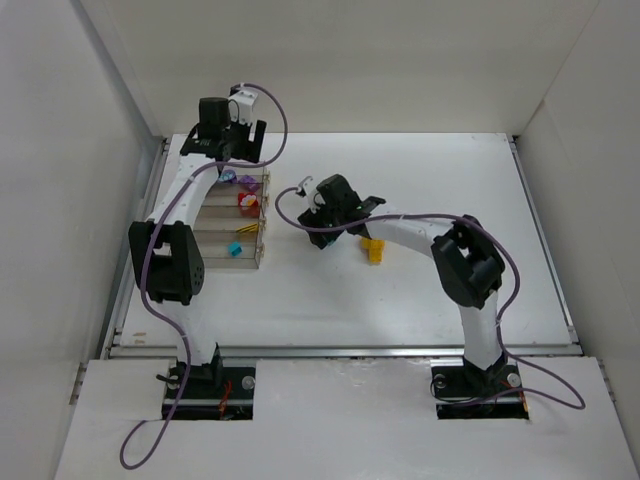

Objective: Sort the legos into containers by color

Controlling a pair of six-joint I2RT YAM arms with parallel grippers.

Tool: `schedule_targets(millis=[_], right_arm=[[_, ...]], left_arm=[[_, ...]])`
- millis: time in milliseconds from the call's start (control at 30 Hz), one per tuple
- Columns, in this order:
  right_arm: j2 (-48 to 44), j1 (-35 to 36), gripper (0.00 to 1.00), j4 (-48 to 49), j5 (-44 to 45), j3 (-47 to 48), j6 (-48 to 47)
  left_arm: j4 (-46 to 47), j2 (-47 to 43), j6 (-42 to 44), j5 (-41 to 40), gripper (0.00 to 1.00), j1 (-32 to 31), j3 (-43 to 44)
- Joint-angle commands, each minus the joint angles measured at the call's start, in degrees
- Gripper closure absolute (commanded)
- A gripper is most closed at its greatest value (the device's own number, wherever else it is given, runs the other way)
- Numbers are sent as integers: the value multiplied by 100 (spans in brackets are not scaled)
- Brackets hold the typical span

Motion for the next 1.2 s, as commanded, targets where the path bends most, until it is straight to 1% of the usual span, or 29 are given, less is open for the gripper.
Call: schedule_targets(millis=[0,33,133,233,267,367,400,500,700,800,900,1000,1167], right_arm=[[108,181,58,-306,-214,124,-294],[109,181,54,-306,-214,124,-294],[231,181,46,-411,-345,124,-365],[389,181,32,-605,-468,194,-417],[390,181,21,-666,-469,246,-417],[303,181,7,-597,-364,185,-286],[250,181,0,-596,-303,90,-286],[74,181,0,-465,-249,-34,-180],[-198,181,0,-570,14,-149,-127],[-330,181,0,-623,67,-411,-189],[-646,181,0,-421,67,-771,-242],[-866,129,0,-236,-151,-983,-294],[-814,23,0,27,-372,-1045,-365]], left_arm=[[46,-276,-114,107,23,31,-162],[46,-276,-114,107,23,31,-162],[46,-276,-114,107,23,31,-162],[46,-276,-114,107,23,31,-162],[46,-276,-114,107,23,31,-162],[46,-276,-114,107,23,-21,-162],[46,-276,-114,107,23,-22,-162],[46,-276,-114,107,23,-22,-162],[46,-329,-114,107,23,-22,-162],[46,-329,-114,107,23,-22,-162],[46,-329,-61,107,23,-22,-162],[46,-329,-61,107,23,-22,-162],[46,-329,-61,107,23,-22,-162]])
